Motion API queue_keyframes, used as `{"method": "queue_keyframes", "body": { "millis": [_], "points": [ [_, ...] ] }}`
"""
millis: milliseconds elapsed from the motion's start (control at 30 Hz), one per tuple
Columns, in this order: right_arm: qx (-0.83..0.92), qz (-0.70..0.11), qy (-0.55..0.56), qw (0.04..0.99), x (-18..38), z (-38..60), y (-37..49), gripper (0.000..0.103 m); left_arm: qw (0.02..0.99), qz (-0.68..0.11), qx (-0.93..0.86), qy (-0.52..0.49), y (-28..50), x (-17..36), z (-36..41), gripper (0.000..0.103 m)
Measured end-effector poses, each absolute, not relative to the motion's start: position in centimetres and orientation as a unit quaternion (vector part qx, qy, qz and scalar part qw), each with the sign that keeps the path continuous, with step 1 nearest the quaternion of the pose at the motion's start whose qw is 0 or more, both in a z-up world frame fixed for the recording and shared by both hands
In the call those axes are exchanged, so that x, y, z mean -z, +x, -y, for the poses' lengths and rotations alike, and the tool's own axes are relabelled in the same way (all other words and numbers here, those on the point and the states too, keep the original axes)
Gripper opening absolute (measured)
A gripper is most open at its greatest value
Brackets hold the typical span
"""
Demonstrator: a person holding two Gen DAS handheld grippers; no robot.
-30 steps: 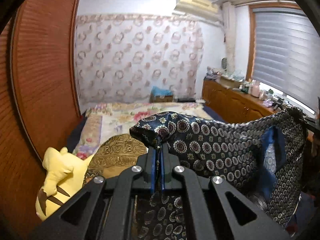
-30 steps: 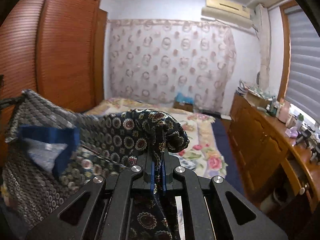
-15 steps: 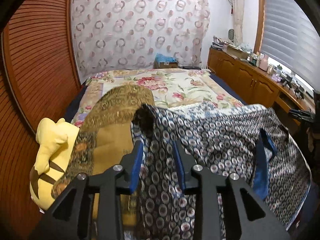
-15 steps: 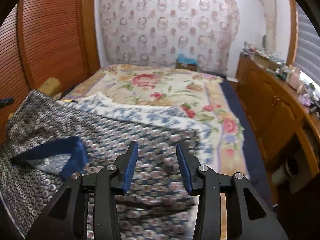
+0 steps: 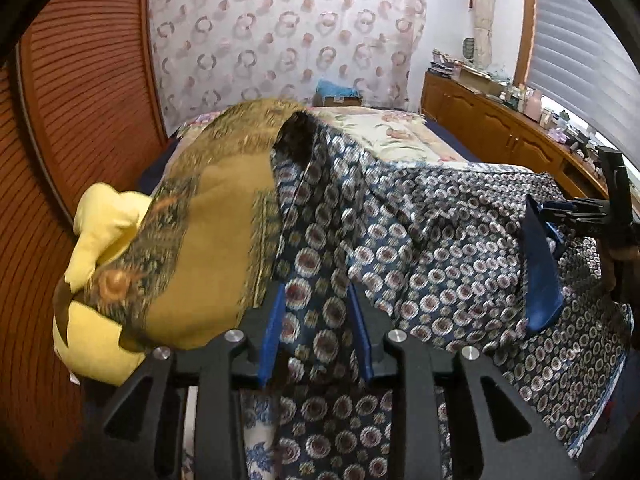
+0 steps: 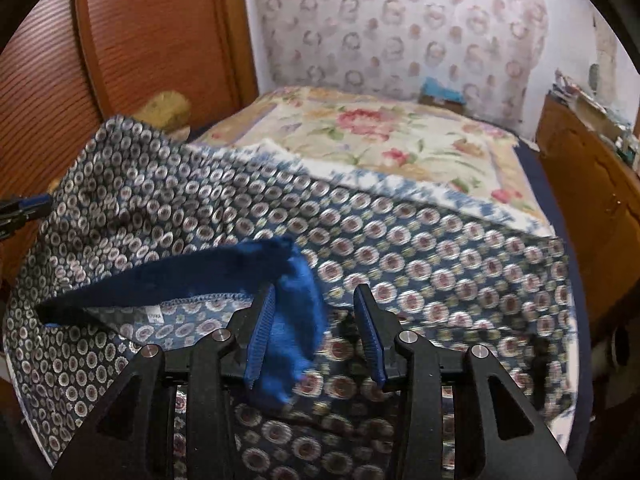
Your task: Fold small clothes
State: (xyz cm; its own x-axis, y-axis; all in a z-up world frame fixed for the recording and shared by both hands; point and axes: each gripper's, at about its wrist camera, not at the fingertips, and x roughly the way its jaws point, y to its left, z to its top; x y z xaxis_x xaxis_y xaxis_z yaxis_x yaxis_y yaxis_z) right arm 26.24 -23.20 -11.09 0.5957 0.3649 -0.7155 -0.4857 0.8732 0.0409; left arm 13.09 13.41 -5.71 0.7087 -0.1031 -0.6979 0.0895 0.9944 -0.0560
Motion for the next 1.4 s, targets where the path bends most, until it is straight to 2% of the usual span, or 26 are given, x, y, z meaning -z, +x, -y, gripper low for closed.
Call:
{"method": "queue_keyframes", "body": {
  "millis": [267,300,367,467,600,800,1067,1200,1333,1400],
  "points": [
    [-0.242,-0.396,-0.089,0.881,12.0,21.5,26.5,0.041,0.928,-0.369,0.046,-0.010,12.8,6.5,-13.5,0.030],
    [-0.238,-0.398,-0.096,0.881,12.2,21.4,26.4,0.038,0.929,-0.366,0.047,-0.007,12.7,6.4,-13.5,0.030],
    [-0.238,-0.398,-0.107,0.880,12.5,21.2,26.3,0.010,0.930,-0.364,0.047,-0.006,12.5,6.5,-13.4,0.030],
    [-0.250,-0.377,-0.117,0.884,12.4,21.3,25.1,0.002,0.930,-0.365,0.048,-0.012,12.4,6.7,-13.6,0.030],
    [-0.265,-0.342,-0.093,0.896,11.1,22.6,22.7,0.001,0.930,-0.363,0.048,-0.015,12.2,6.8,-13.8,0.029],
    [-0.275,-0.313,-0.060,0.907,9.7,25.0,17.8,0.001,0.931,-0.362,0.047,-0.024,12.1,6.9,-14.2,0.030],
    [-0.269,-0.332,-0.054,0.903,10.9,27.1,13.4,0.002,0.936,-0.349,0.043,-0.028,11.3,6.2,-14.3,0.030],
    [-0.258,-0.328,-0.054,0.907,10.6,28.2,11.9,0.013,0.938,-0.343,0.038,-0.027,11.0,5.8,-14.4,0.030],
    [-0.233,-0.322,-0.054,0.916,10.2,29.8,11.4,0.035,0.937,-0.347,0.039,-0.023,11.3,5.8,-14.4,0.030],
    [-0.213,-0.320,-0.049,0.922,10.0,31.0,11.7,0.039,0.936,-0.349,0.035,-0.016,11.5,5.8,-14.3,0.030]
  ]
}}
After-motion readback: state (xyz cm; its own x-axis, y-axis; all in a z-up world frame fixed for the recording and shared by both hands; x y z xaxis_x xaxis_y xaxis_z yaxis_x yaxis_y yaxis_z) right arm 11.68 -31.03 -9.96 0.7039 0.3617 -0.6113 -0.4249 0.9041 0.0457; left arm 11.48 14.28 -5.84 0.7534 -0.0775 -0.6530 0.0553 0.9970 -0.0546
